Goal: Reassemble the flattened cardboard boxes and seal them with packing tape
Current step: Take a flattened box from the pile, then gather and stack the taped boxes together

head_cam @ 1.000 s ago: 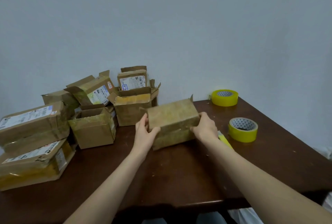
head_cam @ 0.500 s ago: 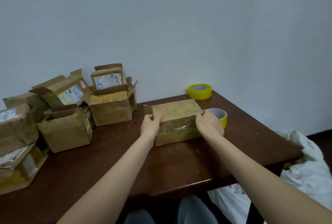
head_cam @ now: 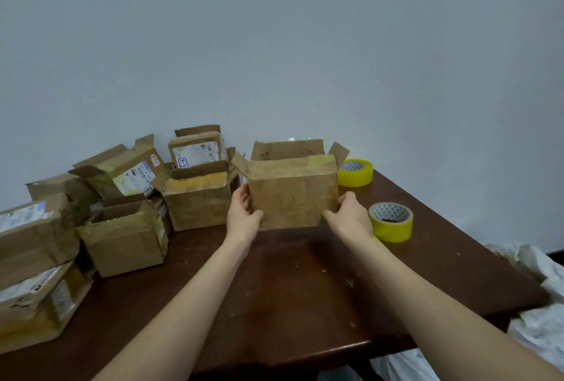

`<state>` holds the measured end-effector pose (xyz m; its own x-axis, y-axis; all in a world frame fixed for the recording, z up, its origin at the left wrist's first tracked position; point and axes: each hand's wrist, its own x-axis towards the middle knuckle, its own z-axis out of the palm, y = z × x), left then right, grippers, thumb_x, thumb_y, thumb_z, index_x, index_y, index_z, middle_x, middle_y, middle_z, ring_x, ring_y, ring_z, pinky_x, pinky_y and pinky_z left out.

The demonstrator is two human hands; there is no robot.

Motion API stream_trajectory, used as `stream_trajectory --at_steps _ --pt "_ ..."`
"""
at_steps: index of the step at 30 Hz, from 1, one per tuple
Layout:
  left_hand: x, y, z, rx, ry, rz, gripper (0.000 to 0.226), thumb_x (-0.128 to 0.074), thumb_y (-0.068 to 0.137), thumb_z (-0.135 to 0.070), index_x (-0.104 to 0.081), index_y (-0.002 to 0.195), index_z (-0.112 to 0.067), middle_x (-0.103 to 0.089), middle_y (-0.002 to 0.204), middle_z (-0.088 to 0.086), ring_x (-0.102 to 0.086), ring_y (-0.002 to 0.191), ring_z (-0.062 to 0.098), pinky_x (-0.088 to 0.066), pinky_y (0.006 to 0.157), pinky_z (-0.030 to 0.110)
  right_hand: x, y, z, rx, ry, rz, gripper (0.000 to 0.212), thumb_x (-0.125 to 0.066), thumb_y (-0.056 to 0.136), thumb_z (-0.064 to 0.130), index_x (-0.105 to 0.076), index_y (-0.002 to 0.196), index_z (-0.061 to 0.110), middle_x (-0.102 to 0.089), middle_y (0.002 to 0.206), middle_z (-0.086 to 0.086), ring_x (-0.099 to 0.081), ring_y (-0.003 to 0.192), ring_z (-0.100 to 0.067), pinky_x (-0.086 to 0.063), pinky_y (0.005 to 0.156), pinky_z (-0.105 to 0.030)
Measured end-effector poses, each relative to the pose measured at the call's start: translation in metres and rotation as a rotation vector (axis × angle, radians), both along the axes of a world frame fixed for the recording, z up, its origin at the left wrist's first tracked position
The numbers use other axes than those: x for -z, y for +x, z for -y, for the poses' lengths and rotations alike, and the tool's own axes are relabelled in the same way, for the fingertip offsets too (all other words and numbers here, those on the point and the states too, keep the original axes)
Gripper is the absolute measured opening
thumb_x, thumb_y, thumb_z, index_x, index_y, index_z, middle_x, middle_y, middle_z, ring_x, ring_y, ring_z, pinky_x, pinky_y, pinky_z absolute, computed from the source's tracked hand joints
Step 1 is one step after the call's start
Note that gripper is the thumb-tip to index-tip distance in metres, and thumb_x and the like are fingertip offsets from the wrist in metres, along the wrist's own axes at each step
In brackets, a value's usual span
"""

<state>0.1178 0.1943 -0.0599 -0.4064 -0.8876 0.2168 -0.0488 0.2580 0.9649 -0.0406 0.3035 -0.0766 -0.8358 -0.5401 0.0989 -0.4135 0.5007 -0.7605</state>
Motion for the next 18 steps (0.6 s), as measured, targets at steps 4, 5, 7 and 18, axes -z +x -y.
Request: stream_trajectory --at_steps 4,5,7,18 --pt "0.03 0.021 0.011 -0.062 0.096 0.086 0.059 -0.055 0.09 0.004 -0.033 0.144 -0.009 -0.042 0.145 0.009 -0.041 0.133 0.022 -0.04 0.106 0.035 0.016 0.002 0.014 -0.105 0.188 0.053 0.039 -0.052 0.091 0.024 -0.049 0.13 0.02 -0.055 0.131 -0.008 -0.052 0.119 -0.029 -0.047 0.092 -0.036" --pt "0.034 0.026 0.014 -0.135 0.073 0.106 0.054 -0.056 0.09 0.0 -0.038 0.14 -0.01 -0.047 0.14 0.008 -0.046 0.129 0.022 -0.042 0.102 0.034 0.015 -0.001 0.015 -0.085 0.128 0.054 0.039 -0.048 0.093 0.023 -0.049 0.132 0.021 -0.053 0.134 -0.007 -0.05 0.121 -0.028 -0.045 0.094 -0.037" --pt "0.028 0.032 0.018 -0.348 -0.158 0.168 0.037 -0.06 0.087 -0.008 -0.048 0.122 -0.014 -0.053 0.122 0.003 -0.054 0.115 0.021 -0.045 0.092 0.031 0.005 -0.008 0.014 0.018 -0.075 0.019 0.033 -0.046 0.095 0.027 -0.05 0.127 0.02 -0.05 0.133 -0.008 -0.05 0.119 -0.029 -0.044 0.095 -0.042" --pt "-0.047 0.01 0.053 0.062 -0.722 1.189 0.075 -0.069 0.072 -0.059 -0.046 0.133 -0.021 -0.059 0.124 -0.003 -0.055 0.113 0.02 -0.048 0.091 0.04 -0.045 -0.037 0.061 -0.074 -0.05 0.125 0.034 -0.042 0.097 0.028 -0.056 0.113 0.002 -0.06 0.11 -0.015 -0.056 0.093 -0.03 -0.041 0.071 -0.03"
